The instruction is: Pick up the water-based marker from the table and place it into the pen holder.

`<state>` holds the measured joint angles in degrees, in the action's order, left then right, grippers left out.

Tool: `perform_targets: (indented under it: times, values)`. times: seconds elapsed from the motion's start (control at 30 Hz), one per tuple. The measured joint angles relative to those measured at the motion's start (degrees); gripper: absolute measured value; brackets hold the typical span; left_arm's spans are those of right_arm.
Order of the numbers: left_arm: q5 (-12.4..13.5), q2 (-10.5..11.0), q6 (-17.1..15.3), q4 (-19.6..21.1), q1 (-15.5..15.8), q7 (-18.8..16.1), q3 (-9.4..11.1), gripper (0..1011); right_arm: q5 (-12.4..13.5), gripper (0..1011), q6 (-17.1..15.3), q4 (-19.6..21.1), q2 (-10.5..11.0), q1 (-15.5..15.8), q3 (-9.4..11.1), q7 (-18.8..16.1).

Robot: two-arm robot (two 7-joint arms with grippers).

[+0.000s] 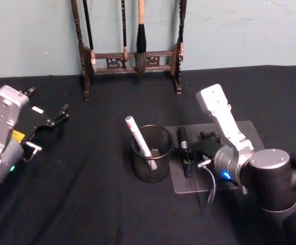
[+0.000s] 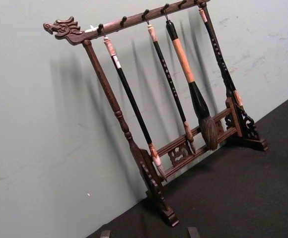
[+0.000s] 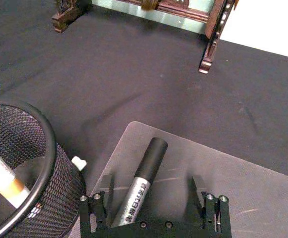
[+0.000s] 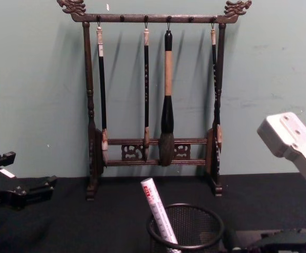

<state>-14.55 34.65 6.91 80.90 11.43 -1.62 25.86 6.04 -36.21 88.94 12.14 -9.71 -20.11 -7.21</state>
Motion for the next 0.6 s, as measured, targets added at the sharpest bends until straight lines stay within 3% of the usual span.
perform_targets:
  times: [0.6]
  values:
    - [0.0, 0.0, 0.0, 0.0, 0.0, 0.0, 0.0, 1001, -1.51, 1002, 0.46, -1.55, -1.7, -0.24, 1.07, -2.18]
